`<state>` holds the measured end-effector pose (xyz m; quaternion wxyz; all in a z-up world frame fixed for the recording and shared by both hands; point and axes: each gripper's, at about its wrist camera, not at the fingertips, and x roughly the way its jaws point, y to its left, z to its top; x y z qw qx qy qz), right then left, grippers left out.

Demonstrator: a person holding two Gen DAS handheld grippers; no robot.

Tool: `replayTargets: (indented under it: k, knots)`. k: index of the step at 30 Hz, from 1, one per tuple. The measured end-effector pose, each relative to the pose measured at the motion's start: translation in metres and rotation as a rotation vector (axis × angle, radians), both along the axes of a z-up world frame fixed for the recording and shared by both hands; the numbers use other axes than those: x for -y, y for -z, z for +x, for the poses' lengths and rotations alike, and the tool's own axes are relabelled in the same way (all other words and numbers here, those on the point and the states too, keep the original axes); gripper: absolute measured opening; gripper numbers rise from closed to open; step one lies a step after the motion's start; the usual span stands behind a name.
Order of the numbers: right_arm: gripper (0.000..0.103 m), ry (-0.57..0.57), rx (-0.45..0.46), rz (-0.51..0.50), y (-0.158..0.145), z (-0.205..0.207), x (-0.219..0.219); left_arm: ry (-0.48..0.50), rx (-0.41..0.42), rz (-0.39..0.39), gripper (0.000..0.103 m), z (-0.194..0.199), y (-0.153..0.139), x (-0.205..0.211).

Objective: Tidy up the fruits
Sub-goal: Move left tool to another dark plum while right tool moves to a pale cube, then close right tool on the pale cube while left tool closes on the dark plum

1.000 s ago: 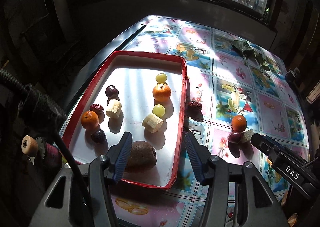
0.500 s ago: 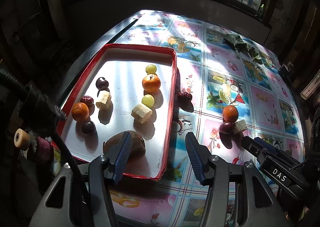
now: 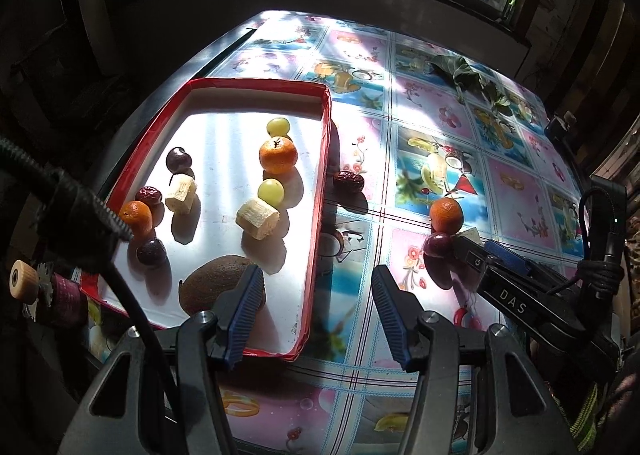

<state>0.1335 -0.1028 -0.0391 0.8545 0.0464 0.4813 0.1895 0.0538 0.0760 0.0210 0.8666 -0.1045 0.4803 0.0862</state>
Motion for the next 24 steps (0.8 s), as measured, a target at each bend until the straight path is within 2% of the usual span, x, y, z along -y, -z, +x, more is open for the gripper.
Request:
replayTargets:
  k: [3,6,16,24]
  knots:
    - [0.046,-0.012,0.007,-0.01,0.005,0.006,-0.004,0.013,-0.011,-0.008,0.056,0.005,0.005,0.003]
    - [0.035,-0.035,0.001,0.016,0.005,0.01,-0.005,0.032,-0.026,-0.015,0.056,0.013,0.01,0.009]
    - [0.035,0.054,0.011,0.083,-0.009,-0.004,0.043,0.161,-0.068,-0.048,0.056,0.055,0.036,0.056]
    - [0.035,0.084,0.001,0.101,-0.01,-0.007,0.062,0.191,-0.108,-0.084,0.055,0.08,0.056,0.075]
